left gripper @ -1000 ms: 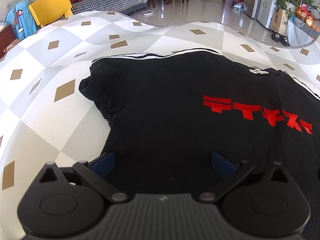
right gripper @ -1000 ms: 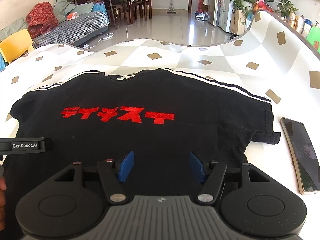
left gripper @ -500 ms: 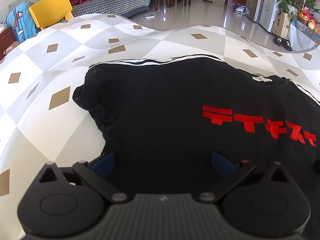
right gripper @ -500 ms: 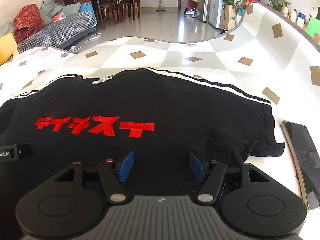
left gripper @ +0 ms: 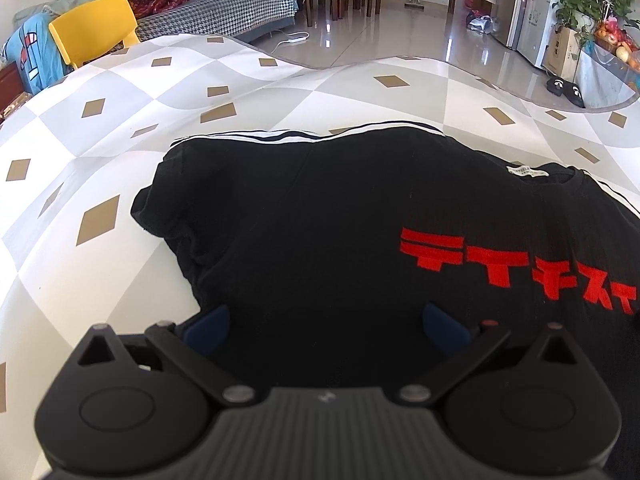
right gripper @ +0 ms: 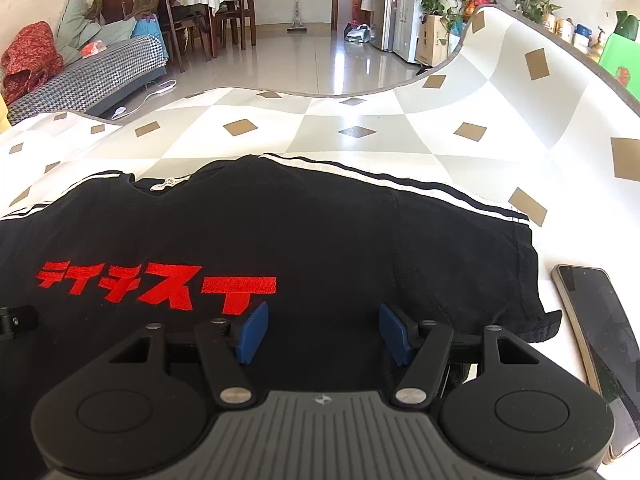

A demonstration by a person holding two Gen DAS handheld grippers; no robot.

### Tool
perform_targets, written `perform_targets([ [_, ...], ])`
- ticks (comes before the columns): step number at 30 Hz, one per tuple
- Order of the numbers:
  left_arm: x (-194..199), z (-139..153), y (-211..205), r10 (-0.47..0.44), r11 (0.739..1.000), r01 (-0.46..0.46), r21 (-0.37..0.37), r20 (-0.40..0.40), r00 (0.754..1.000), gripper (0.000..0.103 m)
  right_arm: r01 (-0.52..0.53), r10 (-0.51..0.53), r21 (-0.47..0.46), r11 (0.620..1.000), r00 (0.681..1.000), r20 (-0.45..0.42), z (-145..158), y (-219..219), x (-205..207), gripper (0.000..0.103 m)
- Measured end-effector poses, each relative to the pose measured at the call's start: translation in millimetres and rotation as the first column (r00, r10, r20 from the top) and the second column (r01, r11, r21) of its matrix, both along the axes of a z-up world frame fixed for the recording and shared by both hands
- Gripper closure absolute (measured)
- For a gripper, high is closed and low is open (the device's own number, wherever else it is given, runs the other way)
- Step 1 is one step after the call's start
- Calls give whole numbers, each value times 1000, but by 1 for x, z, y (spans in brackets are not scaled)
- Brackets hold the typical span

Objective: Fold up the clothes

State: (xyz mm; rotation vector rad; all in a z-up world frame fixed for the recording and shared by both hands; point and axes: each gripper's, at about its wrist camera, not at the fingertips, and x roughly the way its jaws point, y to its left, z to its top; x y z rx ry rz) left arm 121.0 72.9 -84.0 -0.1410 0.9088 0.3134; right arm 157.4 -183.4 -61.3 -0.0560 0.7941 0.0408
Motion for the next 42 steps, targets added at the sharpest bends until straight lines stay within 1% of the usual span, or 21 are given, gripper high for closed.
perform_targets([
  [5,12,-1,-3,-1,1000,1,2,5,1000,0,29,-29,-7,1000,1000,3,0,-2,9,42],
  [11,21,-2,-8,0,1000,0,2,7,1000,0,32,-31,-21,999,1000,1,2,-3,12,42],
  [14,25,-1,-8,1,1000,-1,-1,0,1000,0,32,-32,-13,999,999,-6,7,-4,10,42],
  [18,26,4,-6,-3,1000,3,-17,-29,1000,0,36,-36,-6,999,999,-19,15,-4,5,42],
  [21,16,13,-12,-15,999,14,-35,-26,1000,0,45,-45,1,999,998,-48,21,-3,0,42],
  [24,6,20,-17,-38,998,36,-48,-42,998,0,46,-46,3,999,996,-75,24,-2,-9,42],
  [28,-8,28,-25,-66,996,62,-66,-64,996,0,49,-49,-5,999,994,-98,29,-2,-22,42],
  [31,-22,35,-29,-86,994,81,-76,-64,994,0,55,-54,6,998,993,-106,35,-4,-31,42],
  [37,-50,45,-38,-112,992,108,-61,-57,992,0,58,-57,4,998,990,-128,49,-6,-49,42],
  [42,-66,52,-40,-125,991,121,-61,-57,991,0,61,-60,-1,998,985,-163,56,-6,-65,42],
])
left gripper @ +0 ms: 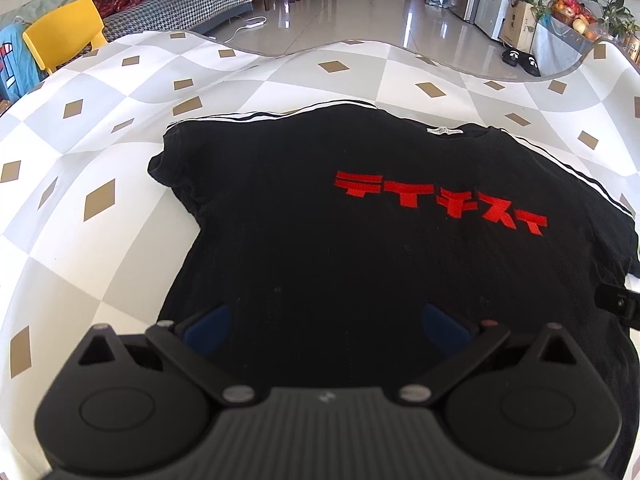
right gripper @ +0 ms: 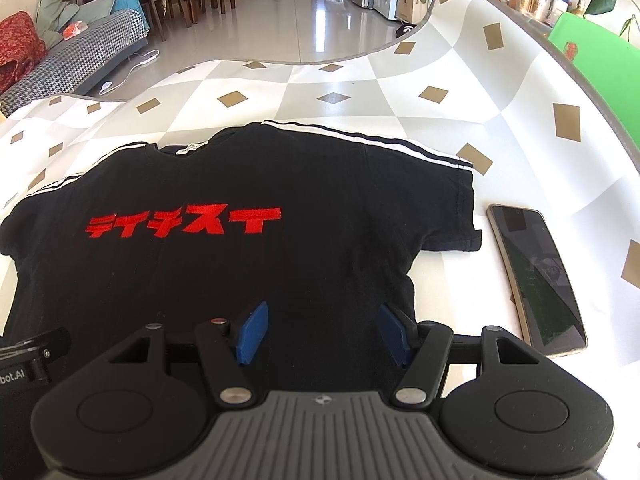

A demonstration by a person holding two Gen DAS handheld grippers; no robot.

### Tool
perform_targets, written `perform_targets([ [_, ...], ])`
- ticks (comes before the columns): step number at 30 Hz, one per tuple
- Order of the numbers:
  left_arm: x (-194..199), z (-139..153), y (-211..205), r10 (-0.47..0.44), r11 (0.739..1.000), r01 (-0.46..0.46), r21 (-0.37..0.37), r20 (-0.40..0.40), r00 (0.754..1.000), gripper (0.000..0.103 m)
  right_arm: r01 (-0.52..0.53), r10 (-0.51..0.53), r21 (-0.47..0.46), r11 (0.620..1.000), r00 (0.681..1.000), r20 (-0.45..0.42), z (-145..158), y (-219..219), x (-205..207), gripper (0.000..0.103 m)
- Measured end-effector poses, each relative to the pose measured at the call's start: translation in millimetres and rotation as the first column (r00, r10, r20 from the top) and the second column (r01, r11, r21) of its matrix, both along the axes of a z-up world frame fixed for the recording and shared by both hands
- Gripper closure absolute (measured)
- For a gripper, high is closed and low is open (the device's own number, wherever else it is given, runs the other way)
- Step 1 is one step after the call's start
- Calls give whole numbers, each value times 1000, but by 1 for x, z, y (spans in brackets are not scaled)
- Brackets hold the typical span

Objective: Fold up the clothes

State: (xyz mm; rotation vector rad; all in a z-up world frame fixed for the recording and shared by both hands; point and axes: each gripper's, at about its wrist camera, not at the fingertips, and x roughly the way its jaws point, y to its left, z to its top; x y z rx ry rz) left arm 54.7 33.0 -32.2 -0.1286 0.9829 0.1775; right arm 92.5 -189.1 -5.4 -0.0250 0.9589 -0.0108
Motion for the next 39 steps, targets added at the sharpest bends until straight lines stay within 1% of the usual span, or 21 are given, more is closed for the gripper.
perform_targets([
  [5,-13,6,-2,-10,1000,10,13,-2,1000,0,-15,15,9,1000,1000,6,10,1,-18,42],
  [11,-29,16,-6,-30,999,30,42,4,1000,0,-8,8,1,1000,1000,23,22,-1,-39,42],
  [16,-40,23,-6,-38,998,38,41,9,999,0,2,-3,28,1000,1000,15,26,-4,-58,42],
  [22,-53,26,-7,-40,999,40,35,3,999,0,-5,5,16,1000,1000,-2,25,-1,-75,42],
  [27,-63,29,-9,-39,998,38,45,7,999,0,-6,6,7,1000,1000,-6,25,1,-82,42],
  [39,-84,37,-17,-41,997,40,66,7,999,0,-6,6,19,1000,1000,3,30,2,-91,42],
])
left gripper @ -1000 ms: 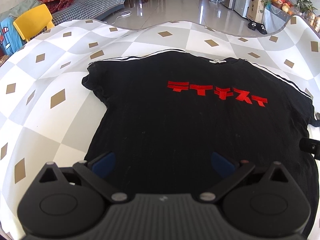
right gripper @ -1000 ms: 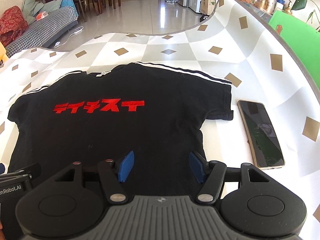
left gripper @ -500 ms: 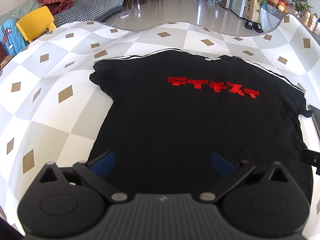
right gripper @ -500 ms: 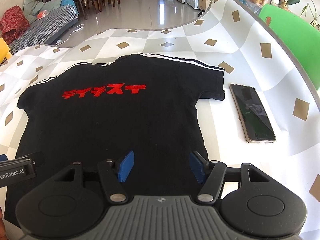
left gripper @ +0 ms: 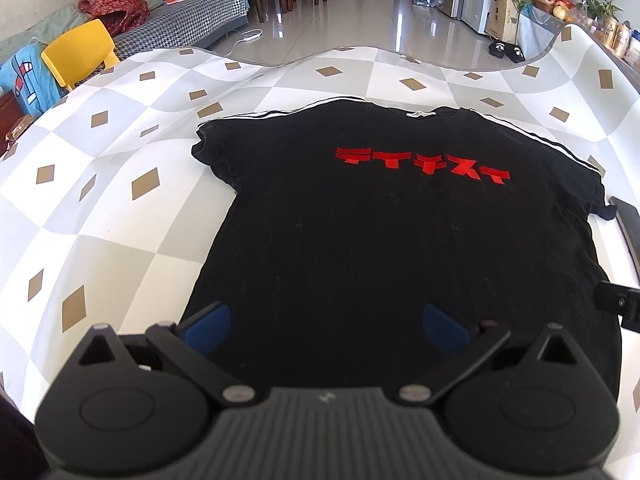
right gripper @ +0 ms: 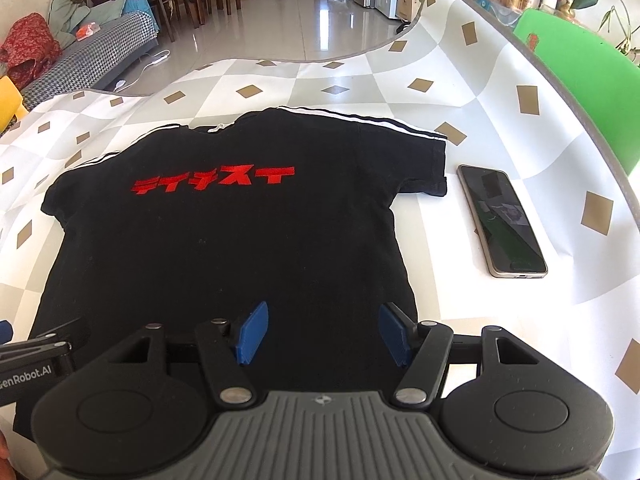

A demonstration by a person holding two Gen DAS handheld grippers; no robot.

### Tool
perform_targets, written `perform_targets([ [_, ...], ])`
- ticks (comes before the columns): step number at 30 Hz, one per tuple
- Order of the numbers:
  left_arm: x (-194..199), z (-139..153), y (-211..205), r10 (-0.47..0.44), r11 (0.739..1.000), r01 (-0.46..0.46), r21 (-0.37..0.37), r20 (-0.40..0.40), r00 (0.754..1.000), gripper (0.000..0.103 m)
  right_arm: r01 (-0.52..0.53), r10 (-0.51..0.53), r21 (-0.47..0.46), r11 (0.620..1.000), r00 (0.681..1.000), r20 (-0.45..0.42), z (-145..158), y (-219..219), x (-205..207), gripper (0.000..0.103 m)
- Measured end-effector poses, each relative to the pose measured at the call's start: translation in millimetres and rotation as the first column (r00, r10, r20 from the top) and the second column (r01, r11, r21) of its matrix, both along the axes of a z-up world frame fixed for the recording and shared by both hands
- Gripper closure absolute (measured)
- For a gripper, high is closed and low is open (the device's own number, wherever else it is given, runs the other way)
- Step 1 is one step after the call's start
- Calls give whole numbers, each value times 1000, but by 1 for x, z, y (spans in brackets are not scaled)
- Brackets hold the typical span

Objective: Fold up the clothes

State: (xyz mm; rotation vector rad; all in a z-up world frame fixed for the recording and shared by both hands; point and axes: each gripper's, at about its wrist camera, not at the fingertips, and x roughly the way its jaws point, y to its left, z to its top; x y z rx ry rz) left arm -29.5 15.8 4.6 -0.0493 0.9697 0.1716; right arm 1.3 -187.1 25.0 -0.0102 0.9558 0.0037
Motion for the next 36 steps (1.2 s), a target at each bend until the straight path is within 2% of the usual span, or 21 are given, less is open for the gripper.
perform_targets([
  [20,-20,14,-7,5,999,-5,33,-3,1000,0,11,-10,32,999,1000,-4,2,-4,-15,42],
  [36,-30,18,-9,11,998,-11,63,5,1000,0,-3,3,22,1000,1000,-1,3,-2,-25,42],
])
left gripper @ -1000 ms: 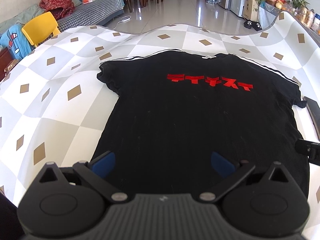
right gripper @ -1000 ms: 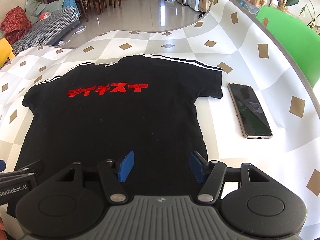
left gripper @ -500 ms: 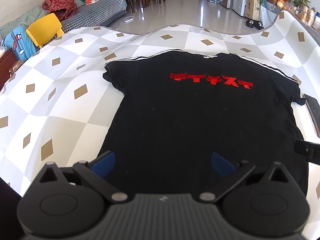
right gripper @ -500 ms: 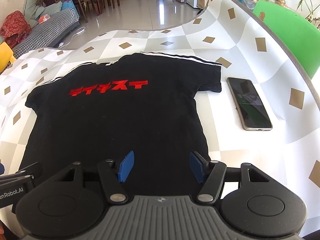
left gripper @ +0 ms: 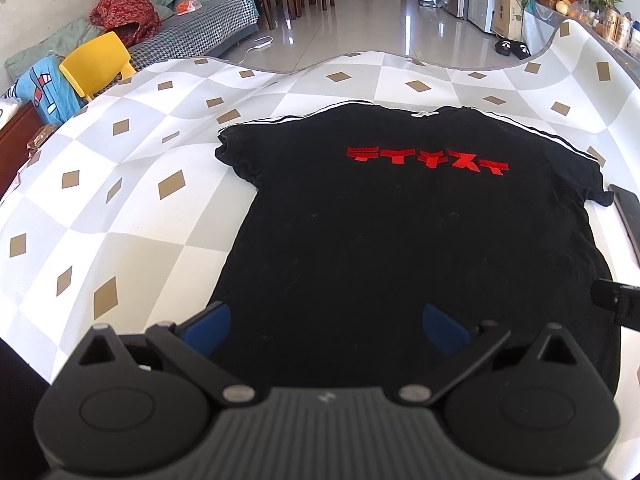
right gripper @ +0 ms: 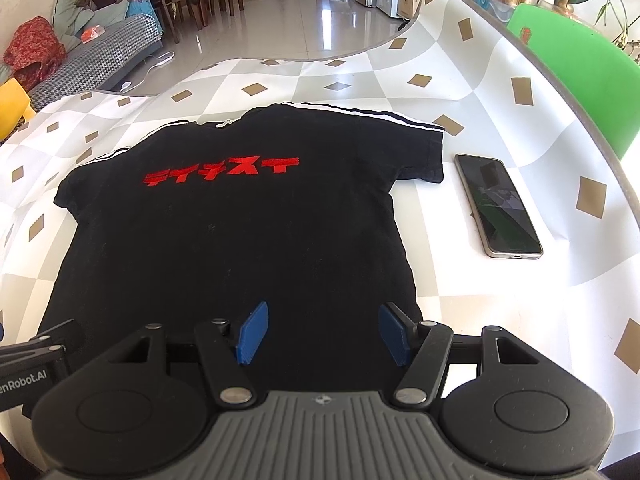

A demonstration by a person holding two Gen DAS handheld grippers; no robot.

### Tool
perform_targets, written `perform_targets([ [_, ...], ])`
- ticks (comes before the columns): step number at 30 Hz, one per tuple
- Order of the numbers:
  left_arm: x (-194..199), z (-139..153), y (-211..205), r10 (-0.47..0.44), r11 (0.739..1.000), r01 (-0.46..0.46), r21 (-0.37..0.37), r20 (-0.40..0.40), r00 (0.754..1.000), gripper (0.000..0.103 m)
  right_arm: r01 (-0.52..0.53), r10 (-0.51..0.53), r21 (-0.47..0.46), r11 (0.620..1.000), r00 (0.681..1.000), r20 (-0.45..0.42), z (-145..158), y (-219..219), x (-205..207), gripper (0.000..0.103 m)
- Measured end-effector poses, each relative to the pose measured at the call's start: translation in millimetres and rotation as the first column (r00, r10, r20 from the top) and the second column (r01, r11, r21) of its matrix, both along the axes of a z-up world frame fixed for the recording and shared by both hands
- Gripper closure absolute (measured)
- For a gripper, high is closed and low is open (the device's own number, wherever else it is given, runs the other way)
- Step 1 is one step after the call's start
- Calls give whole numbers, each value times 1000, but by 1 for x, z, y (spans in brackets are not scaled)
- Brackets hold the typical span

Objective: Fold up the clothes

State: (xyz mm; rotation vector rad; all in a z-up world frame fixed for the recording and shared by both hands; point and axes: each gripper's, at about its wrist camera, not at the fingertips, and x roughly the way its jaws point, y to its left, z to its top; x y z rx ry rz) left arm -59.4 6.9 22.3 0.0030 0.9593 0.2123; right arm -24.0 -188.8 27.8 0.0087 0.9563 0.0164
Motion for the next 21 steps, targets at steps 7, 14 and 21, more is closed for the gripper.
perform_targets([
  [7,-2,2,-3,6,1000,-7,29,3,1000,0,0,0,2,1000,1000,-1,0,0,-3,42],
  [14,-3,1,-3,7,1000,-7,27,-6,1000,0,-1,1,4,1000,1000,-3,-1,0,-6,42],
  [21,-2,-1,-1,9,1000,-9,15,-18,1000,0,1,-1,7,1000,1000,-8,-1,0,-8,42],
])
